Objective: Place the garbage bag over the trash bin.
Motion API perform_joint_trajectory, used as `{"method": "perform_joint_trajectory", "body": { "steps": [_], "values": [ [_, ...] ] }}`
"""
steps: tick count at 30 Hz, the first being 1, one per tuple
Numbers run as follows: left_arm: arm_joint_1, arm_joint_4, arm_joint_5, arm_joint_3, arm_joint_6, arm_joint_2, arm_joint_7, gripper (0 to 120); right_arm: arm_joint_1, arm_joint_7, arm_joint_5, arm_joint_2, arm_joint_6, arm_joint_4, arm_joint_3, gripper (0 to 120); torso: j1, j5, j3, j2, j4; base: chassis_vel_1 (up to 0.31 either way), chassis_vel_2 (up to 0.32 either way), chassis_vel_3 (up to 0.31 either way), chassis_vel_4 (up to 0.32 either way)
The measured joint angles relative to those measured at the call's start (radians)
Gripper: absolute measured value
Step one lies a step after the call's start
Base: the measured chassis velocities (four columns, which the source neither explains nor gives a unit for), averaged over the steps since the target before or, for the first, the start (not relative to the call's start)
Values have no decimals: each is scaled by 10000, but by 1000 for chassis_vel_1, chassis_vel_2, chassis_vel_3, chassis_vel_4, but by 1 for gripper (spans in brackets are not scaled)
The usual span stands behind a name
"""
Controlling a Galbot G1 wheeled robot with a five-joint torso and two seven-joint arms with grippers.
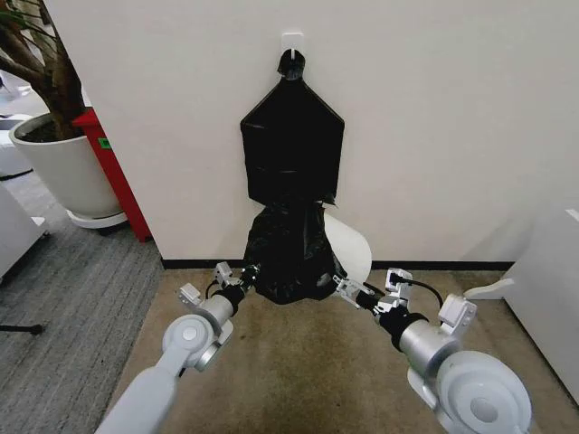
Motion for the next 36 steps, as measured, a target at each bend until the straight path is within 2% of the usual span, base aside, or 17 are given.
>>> {"method": "perform_joint_trajectory", "body": {
  "steps": [6,19,28,32,36],
  "values": [
    [90,-158,8,-67,-9,12,-20,3,-39,19,-548,-114,121,-1094,374,100,0,1,0,0,-1,0,0,0,0],
    [90,-311,-11,-89,-22,47,-77,3,-210,-80,-940,-29,273,-1285,185,100,0,0,0,0,-1,0,0,0,0],
    [234,-644,-96,-69,13,15,-370,3,57,-257,-1070,-27,470,-2451,282,100,0,2,0,0,-1,0,0,0,0],
    [262,-805,-1,-58,61,33,-619,3,-60,-209,-997,16,522,-2155,304,100,0,1,0,0,-2,0,0,0,0],
    [276,-1153,550,77,68,62,-1053,3,-275,-7,-952,74,532,-1348,195,100,0,-1,0,0,0,0,0,0,0]
  ]
}}
